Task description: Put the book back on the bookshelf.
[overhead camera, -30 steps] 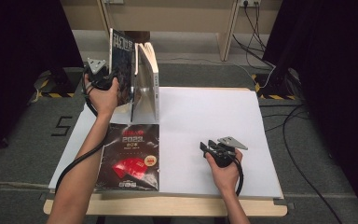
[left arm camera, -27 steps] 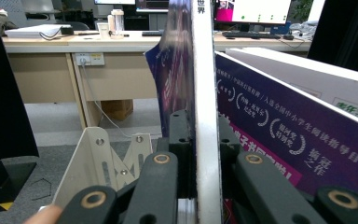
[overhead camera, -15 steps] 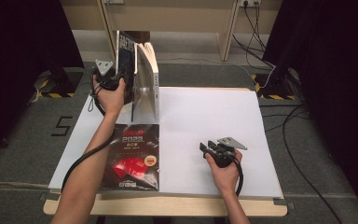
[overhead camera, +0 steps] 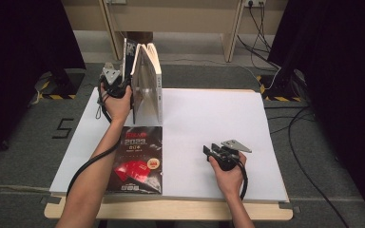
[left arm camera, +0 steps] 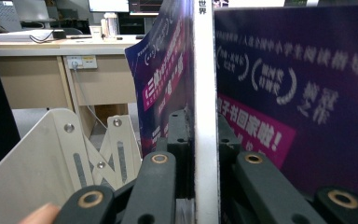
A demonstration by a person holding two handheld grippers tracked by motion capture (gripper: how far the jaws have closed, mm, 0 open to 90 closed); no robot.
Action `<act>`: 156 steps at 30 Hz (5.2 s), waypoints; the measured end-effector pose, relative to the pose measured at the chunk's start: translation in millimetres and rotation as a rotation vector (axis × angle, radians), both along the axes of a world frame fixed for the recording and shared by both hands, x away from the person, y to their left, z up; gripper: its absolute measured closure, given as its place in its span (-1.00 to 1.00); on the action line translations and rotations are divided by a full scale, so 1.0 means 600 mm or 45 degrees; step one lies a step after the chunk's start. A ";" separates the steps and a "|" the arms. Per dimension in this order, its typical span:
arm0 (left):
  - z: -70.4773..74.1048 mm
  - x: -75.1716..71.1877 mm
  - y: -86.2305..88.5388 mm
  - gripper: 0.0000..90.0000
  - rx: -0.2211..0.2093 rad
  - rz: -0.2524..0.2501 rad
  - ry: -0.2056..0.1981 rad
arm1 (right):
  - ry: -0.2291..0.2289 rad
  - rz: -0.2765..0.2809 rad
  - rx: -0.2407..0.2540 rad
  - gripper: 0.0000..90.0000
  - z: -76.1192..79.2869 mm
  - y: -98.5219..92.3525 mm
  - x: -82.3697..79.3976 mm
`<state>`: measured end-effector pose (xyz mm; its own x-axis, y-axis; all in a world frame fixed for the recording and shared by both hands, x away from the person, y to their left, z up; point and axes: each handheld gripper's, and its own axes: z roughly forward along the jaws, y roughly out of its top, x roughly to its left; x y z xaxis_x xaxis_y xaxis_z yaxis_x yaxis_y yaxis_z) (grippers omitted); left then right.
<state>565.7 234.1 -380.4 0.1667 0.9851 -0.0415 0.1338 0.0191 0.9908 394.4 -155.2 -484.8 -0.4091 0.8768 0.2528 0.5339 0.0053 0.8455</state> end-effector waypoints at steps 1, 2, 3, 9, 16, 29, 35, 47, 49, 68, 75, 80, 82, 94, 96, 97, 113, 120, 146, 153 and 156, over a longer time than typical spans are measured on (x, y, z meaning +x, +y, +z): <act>-0.002 0.000 0.001 0.81 -0.004 -0.002 -0.002 | -0.007 0.002 -0.006 0.29 -0.001 -0.001 0.001; -0.004 -0.002 0.002 0.81 -0.006 -0.006 -0.006 | -0.003 0.002 -0.006 0.29 -0.001 -0.001 0.001; -0.004 -0.002 0.003 0.80 -0.005 -0.007 -0.007 | 0.003 0.001 0.000 0.29 -0.001 0.000 0.001; 0.000 -0.010 0.000 0.72 0.009 -0.058 0.016 | 0.001 0.012 -0.004 0.29 -0.001 0.003 0.001; 0.025 -0.021 0.001 0.58 -0.003 -0.068 0.020 | 0.007 0.011 -0.001 0.29 -0.001 0.002 0.000; 0.045 -0.001 0.012 0.40 -0.064 -0.063 0.141 | 0.028 0.010 0.004 0.27 -0.004 0.003 0.002; 0.046 0.010 0.019 0.37 -0.124 -0.060 0.212 | 0.047 0.010 0.011 0.27 -0.005 0.002 0.002; 0.030 -0.016 0.016 0.38 -0.103 -0.098 0.194 | 0.057 0.013 0.015 0.26 -0.006 0.001 0.003; 0.028 -0.021 0.017 0.39 -0.094 -0.102 0.185 | 0.057 0.013 0.011 0.26 -0.007 0.000 0.003; 0.036 -0.095 0.016 0.47 -0.067 -0.145 0.041 | 0.063 0.015 0.019 0.26 -0.005 0.006 0.001; 0.034 -0.105 0.014 0.70 -0.054 -0.096 0.086 | 0.057 0.018 0.015 0.26 -0.004 0.003 0.001; 0.043 -0.103 0.011 0.81 -0.011 -0.068 0.144 | 0.072 0.016 0.017 0.26 -0.006 0.002 0.002; 0.046 -0.101 0.010 0.82 -0.006 -0.078 0.159 | 0.073 0.019 0.017 0.26 -0.007 0.002 0.003; 0.080 -0.074 0.017 0.83 0.007 -0.026 0.083 | 0.070 0.017 0.017 0.26 -0.007 0.002 0.003; 0.086 -0.067 0.017 0.83 0.011 -0.025 0.031 | 0.073 0.021 0.017 0.26 -0.008 0.002 0.004; 0.088 -0.063 0.016 0.83 0.016 -0.025 0.006 | 0.082 0.020 0.021 0.26 -0.009 0.003 0.003; 0.024 -0.012 0.008 0.81 0.003 -0.014 -0.076 | 0.077 0.012 0.029 0.26 -0.008 -0.001 0.003; 0.039 -0.019 0.007 0.72 -0.042 -0.083 -0.031 | 0.079 0.014 0.028 0.26 -0.007 -0.001 0.002; 0.061 -0.021 0.027 0.64 -0.109 -0.108 0.209 | 0.067 0.013 0.028 0.26 -0.003 -0.003 0.001; 0.065 -0.006 0.029 0.75 -0.123 -0.117 0.337 | 0.076 0.009 0.033 0.26 -0.003 -0.003 0.001; 0.068 -0.004 0.029 0.78 -0.110 -0.109 0.344 | 0.077 0.010 0.030 0.25 -0.004 -0.003 0.001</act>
<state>563.4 251.3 -339.8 0.2204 0.9588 -0.1790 0.3975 0.0793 0.9141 395.1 -157.0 -487.0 -0.3991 0.8673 0.2975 0.5840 -0.0097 0.8117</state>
